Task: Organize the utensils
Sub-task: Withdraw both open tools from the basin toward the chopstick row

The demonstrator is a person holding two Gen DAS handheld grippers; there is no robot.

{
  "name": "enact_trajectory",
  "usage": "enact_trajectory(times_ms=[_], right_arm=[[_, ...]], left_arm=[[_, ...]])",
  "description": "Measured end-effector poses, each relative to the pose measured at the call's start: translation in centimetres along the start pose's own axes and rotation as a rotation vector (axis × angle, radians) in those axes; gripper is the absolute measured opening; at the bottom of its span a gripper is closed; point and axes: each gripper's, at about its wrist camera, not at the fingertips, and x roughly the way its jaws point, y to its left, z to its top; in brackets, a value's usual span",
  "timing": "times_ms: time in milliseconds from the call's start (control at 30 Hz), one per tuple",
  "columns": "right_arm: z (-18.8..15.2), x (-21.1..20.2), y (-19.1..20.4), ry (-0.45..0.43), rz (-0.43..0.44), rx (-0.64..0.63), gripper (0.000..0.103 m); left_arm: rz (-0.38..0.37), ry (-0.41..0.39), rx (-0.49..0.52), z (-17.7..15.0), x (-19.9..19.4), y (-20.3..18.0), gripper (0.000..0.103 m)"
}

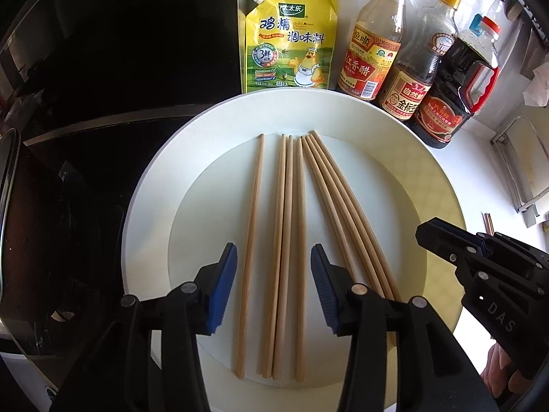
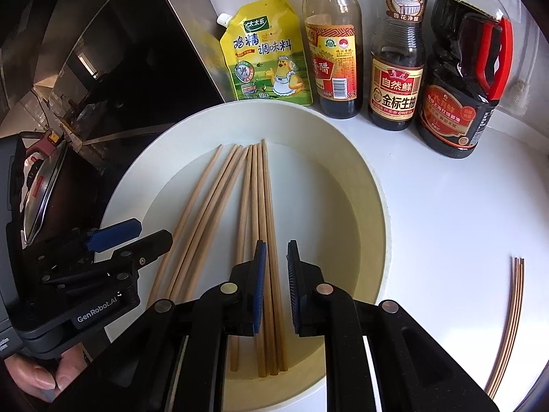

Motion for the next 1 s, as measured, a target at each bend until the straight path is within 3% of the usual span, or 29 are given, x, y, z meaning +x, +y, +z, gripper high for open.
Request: enact_trajectory(times_ms=[1000], right_arm=[[-5.4, -7.7, -4.7, -0.116, 0.004, 0.097, 0.025]], left_arm=[[-0.036, -0.056, 0.101, -2.4, -4.8, -8.0, 0.051]])
